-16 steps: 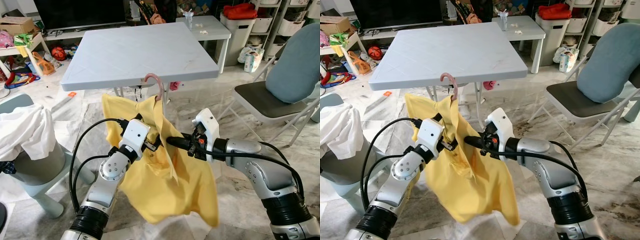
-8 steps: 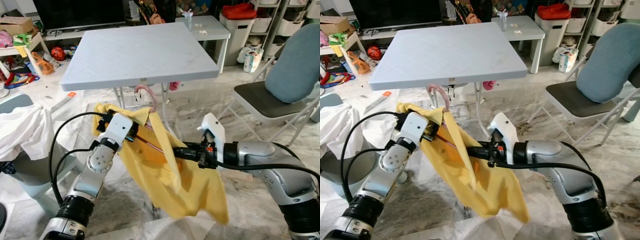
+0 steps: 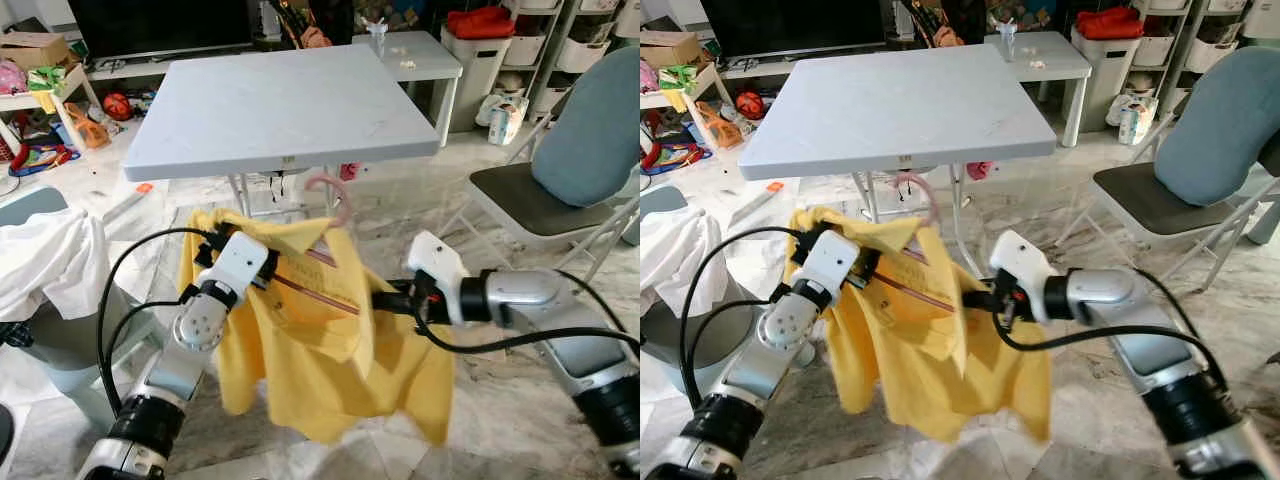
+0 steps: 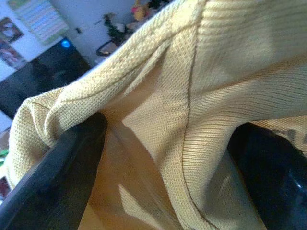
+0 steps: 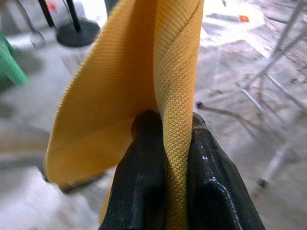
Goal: Hang hanger
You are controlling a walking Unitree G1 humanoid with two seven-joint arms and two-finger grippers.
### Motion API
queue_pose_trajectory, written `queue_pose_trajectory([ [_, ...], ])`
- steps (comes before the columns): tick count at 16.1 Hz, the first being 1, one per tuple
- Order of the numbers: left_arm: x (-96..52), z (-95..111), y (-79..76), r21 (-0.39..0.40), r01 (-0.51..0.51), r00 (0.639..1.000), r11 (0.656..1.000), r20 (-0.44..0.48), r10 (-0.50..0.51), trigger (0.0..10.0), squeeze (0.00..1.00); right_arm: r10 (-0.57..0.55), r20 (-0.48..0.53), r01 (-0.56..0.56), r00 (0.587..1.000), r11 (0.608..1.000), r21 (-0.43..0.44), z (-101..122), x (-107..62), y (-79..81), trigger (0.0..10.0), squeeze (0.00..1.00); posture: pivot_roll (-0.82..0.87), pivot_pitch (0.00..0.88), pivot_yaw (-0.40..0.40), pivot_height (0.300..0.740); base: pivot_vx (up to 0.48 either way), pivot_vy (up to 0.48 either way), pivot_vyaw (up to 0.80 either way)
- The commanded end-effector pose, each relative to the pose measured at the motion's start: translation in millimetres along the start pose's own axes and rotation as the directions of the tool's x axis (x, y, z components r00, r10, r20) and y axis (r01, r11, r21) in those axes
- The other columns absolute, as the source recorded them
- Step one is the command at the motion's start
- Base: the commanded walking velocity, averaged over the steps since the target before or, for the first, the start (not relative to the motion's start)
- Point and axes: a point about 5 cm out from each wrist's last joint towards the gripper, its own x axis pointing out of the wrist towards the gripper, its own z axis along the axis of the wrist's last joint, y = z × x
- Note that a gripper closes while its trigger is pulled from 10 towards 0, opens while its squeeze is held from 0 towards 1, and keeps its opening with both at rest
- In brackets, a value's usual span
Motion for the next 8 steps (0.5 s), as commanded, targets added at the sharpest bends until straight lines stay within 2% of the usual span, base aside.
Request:
queue_pose_trajectory([
  [1, -20.4, -33, 59.4, 0.051, -0.185, 0.97, 0.981, -0.153, 0.191, 10.0, 0.0, -0.104, -0.167, 0.101, 0.98, 0.994, -0.029, -24, -31.4, -19.4, 10.0, 0.0, -0.11, 0.0, 0.031, 0.74, 0.0, 0.0, 0.0],
  [3, -20.4, -34, 55.6, 0.014, -0.149, 0.976, 0.989, -0.161, 0.15, 10.0, 0.0, -0.17, -0.202, 0.151, 0.965, 0.983, -0.107, -28, -35.1, -29.6, 10.0, 0.0, -0.11, 0.0, 0.031, 0.74, 0.0, 0.0, 0.0],
  [4, -17.5, -35, 46.7, -0.027, -0.107, 0.978, 0.994, -0.18, 0.101, 10.0, 0.0, -0.175, -0.155, 0.162, 0.972, 0.982, -0.094, -22, -29.2, -29.0, 10.0, 0.0, -0.11, 0.0, 0.031, 0.74, 0.0, 0.0, 0.0],
  [6, -13.9, -35, 37.3, -0.018, -0.072, 0.979, 0.997, -0.192, 0.067, 10.0, 0.0, -0.185, -0.051, 0.184, 0.981, 0.983, -0.029, -11, -17.7, -25.4, 10.0, 0.0, -0.12, 0.0, 0.036, 0.74, 0.0, 0.0, 0.0],
  [8, -10.3, -32, 29.9, -0.031, -0.054, 0.982, 0.998, -0.182, 0.047, 10.0, 0.0, -0.226, 0.006, 0.226, 0.974, 0.974, 0.025, -7, -10.0, -26.4, 10.0, 0.0, -0.11, 0.0, 0.036, 0.74, 0.0, 0.0, 0.0],
])
